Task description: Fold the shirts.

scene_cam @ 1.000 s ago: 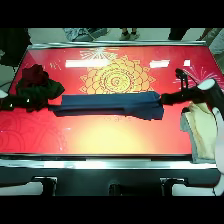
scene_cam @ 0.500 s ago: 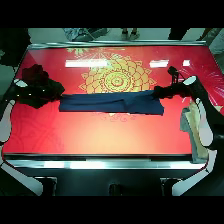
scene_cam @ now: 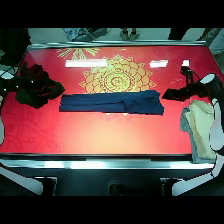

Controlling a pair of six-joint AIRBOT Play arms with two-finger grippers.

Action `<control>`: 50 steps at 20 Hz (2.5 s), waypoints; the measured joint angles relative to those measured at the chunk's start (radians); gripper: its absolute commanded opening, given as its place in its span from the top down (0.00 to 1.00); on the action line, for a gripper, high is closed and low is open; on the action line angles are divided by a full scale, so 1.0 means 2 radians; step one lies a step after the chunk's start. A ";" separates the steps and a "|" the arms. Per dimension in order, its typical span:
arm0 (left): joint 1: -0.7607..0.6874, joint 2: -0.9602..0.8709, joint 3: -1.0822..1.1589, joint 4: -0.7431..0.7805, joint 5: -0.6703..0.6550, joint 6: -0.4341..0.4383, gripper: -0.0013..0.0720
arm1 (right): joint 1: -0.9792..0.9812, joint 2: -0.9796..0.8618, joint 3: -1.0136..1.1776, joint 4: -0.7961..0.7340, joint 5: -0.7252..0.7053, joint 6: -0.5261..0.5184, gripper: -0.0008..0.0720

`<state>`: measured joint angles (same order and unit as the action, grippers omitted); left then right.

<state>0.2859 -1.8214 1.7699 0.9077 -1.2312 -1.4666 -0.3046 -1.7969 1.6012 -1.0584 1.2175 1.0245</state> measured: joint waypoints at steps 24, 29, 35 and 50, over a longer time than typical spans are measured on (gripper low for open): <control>-0.280 0.019 0.002 -0.024 -0.008 0.054 0.94 | 0.055 0.045 0.000 0.112 0.102 0.017 0.93; -0.356 -0.040 0.002 -0.051 0.046 0.022 0.94 | 0.074 0.154 0.000 0.052 0.167 0.030 0.93; -0.427 -0.103 0.002 -0.142 0.106 -0.009 0.94 | 0.080 0.260 0.000 0.018 0.215 0.069 0.93; -0.327 0.022 0.002 -0.138 0.102 0.018 0.94 | 0.197 0.204 0.000 0.006 0.105 0.086 0.92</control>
<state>-0.3672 -1.7782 1.7737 0.6319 -1.0264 -1.4315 0.0895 -1.3884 1.6012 -1.0470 1.4277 1.1957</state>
